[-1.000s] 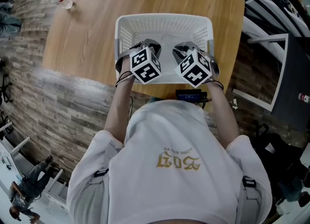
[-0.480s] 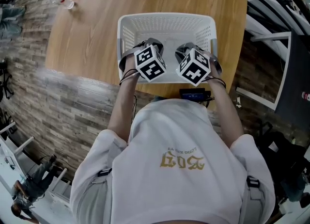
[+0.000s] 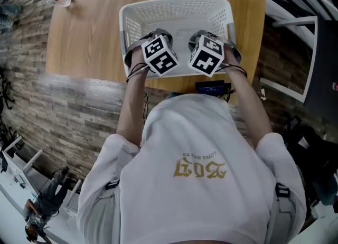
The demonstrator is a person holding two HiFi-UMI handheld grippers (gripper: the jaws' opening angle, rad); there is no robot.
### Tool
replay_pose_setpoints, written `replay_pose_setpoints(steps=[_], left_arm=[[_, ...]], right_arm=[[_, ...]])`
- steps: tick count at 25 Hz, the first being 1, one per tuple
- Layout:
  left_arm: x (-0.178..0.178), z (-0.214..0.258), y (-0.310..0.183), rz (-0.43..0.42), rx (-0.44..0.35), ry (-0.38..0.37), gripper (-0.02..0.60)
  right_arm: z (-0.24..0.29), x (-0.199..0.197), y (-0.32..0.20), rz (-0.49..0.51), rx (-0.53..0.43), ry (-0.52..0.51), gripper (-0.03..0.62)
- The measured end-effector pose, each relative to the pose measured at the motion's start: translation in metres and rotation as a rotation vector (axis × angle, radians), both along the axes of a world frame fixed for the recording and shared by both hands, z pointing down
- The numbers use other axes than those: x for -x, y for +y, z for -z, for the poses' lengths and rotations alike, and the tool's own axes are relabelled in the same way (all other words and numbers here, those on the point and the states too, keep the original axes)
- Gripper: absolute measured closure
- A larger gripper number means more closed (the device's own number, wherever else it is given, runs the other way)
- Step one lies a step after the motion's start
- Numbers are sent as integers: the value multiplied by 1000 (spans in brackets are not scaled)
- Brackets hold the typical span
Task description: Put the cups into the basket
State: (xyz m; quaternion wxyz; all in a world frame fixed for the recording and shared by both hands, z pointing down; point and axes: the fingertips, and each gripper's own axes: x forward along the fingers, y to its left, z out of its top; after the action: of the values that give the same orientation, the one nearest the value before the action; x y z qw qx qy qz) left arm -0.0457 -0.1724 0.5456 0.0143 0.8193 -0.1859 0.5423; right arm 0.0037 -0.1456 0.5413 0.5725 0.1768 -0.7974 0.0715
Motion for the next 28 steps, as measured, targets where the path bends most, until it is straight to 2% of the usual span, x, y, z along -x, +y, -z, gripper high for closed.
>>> replay_pose_setpoints(steps=[6, 18, 28], left_arm=[[4, -8, 3, -6, 20, -41, 574], [5, -16, 7, -7, 49, -67, 574], [9, -22, 8, -6, 65, -93, 575]], right_arm=[[-5, 1, 2, 13, 23, 19, 560], [-9, -1, 4, 19, 30, 41, 560], [-16, -6, 7, 44, 51, 103, 560]])
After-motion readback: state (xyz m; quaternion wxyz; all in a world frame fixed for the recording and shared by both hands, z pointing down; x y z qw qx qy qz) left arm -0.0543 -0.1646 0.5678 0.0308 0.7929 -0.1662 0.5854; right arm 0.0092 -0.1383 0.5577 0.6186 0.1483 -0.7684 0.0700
